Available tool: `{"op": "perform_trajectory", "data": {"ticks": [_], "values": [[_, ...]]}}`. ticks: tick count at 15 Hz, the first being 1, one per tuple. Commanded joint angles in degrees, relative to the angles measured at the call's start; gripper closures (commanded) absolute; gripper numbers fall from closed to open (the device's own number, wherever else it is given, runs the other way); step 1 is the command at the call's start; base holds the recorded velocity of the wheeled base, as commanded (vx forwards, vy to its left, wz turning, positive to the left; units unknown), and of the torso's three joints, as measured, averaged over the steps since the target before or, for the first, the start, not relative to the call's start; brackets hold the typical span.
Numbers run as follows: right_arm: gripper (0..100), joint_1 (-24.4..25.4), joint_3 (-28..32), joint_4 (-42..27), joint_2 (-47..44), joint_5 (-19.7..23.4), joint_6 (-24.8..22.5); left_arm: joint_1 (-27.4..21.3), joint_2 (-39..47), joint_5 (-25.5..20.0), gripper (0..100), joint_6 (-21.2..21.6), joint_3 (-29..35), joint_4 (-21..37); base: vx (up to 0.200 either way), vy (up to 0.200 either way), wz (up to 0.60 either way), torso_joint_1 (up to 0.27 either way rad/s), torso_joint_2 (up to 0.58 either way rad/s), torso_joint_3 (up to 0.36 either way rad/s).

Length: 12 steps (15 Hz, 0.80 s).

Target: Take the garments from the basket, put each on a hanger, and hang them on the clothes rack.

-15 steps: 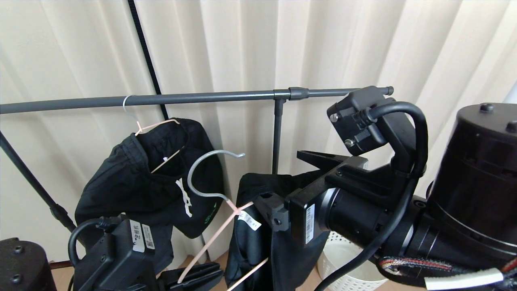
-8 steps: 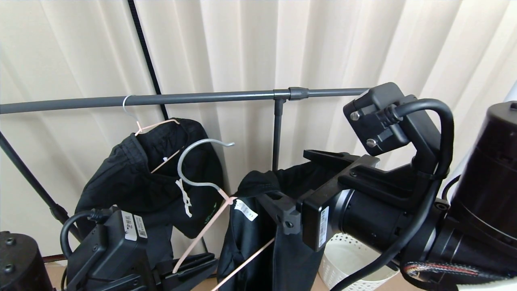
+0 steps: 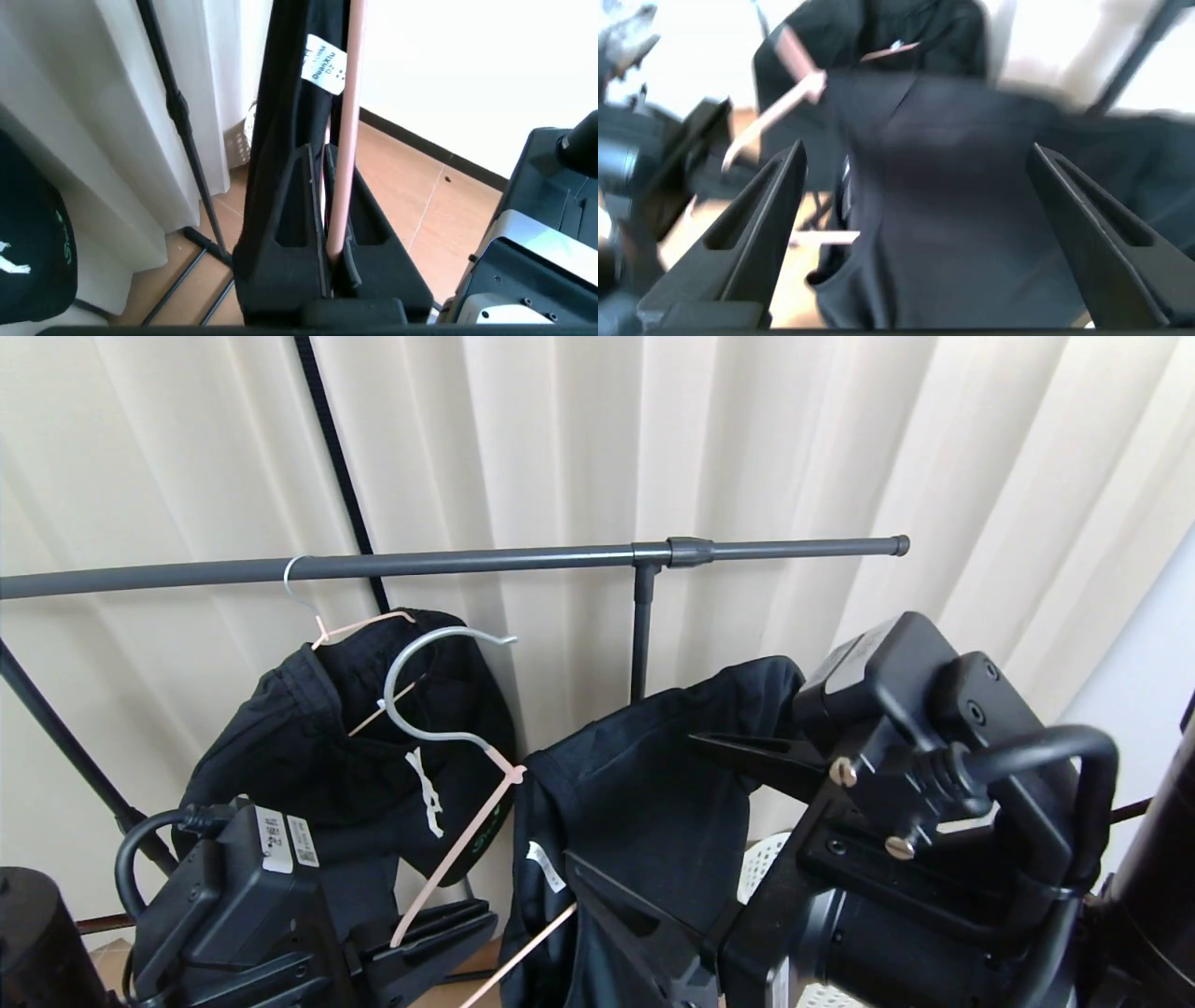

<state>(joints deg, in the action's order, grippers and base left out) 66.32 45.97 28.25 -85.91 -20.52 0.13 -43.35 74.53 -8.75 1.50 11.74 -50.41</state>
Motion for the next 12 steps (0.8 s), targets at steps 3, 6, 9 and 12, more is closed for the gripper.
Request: {"op": "perform_trajectory", "data": {"ticks": [3, 6, 9, 12], "values": [[0, -3.12, -2.20, -3.20, 2.67, 3.55, -3.65, 0.02, 0.17, -0.12, 100, 0.52, -1.02, -0.04, 0.000, 0.000, 0.00, 0.000, 0.00, 0.000], [0, -11.56, 0.87, -12.16, 7.33, 12.69, -13.32, -0.07, 0.35, -0.21, 100, 1.58, -1.72, 0.05, 0.000, 0.000, 0.00, 0.000, 0.00, 0.000], [0, -15.69, 14.76, -34.66, 6.98, 14.98, -16.31, -0.07, 1.23, -0.21, 100, 4.74, -3.04, 0.05, 0.000, 0.000, 0.00, 0.000, 0.00, 0.000], [0, -26.06, 25.40, -55.23, 6.10, 28.60, -34.06, -0.24, 1.40, -0.30, 100, 5.62, -3.83, 0.05, 0.000, 0.000, 0.00, 0.000, 0.00, 0.000]]}}
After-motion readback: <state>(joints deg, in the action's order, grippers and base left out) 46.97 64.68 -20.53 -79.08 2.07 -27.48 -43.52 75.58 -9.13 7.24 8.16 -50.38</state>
